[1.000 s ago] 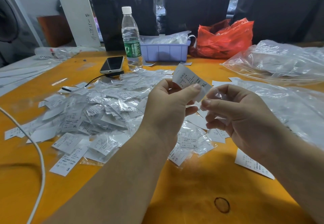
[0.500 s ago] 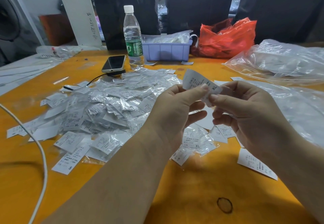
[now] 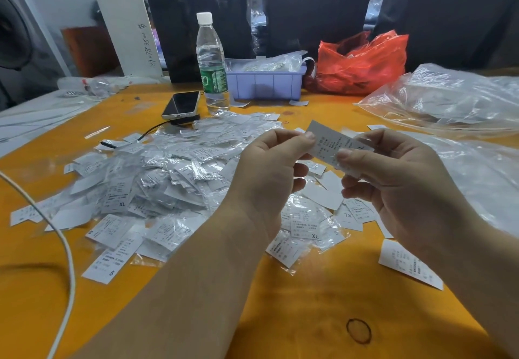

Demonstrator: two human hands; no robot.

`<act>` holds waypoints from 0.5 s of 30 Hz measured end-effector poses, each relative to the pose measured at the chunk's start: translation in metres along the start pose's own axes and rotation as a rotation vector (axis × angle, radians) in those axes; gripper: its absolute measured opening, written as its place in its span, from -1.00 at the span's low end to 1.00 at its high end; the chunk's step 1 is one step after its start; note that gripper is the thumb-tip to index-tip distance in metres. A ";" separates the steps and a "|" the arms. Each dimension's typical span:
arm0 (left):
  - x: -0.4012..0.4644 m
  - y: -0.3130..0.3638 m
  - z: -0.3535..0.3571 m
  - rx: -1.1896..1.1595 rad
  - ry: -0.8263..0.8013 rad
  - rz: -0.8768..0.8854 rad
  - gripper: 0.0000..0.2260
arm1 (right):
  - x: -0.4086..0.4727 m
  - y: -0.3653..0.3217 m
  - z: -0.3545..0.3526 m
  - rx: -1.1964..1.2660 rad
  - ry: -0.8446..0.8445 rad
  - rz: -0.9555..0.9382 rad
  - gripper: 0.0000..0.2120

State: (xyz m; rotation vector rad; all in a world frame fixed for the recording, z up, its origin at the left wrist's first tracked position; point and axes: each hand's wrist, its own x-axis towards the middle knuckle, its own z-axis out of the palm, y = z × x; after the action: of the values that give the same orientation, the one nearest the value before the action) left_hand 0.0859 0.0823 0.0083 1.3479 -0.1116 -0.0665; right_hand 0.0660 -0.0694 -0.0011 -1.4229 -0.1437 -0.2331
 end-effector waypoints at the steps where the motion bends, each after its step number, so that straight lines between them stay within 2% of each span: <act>1: 0.000 0.000 0.000 0.011 -0.015 0.000 -0.84 | 0.000 0.000 0.000 -0.002 0.000 -0.001 -0.91; 4: -0.001 -0.001 0.002 0.057 -0.066 0.004 -0.86 | 0.000 0.001 -0.001 -0.012 -0.004 -0.006 -0.89; 9: -0.002 -0.003 0.003 0.104 -0.126 -0.011 -0.88 | 0.000 0.000 -0.002 -0.028 -0.003 -0.001 -0.73; 15: -0.001 -0.002 0.002 0.133 -0.111 -0.021 -0.89 | 0.001 0.001 -0.002 -0.036 0.001 0.009 -0.70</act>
State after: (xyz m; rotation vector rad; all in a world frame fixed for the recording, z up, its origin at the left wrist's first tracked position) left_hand 0.0846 0.0796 0.0067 1.4785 -0.1982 -0.1540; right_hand 0.0669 -0.0711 -0.0023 -1.4587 -0.1324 -0.2297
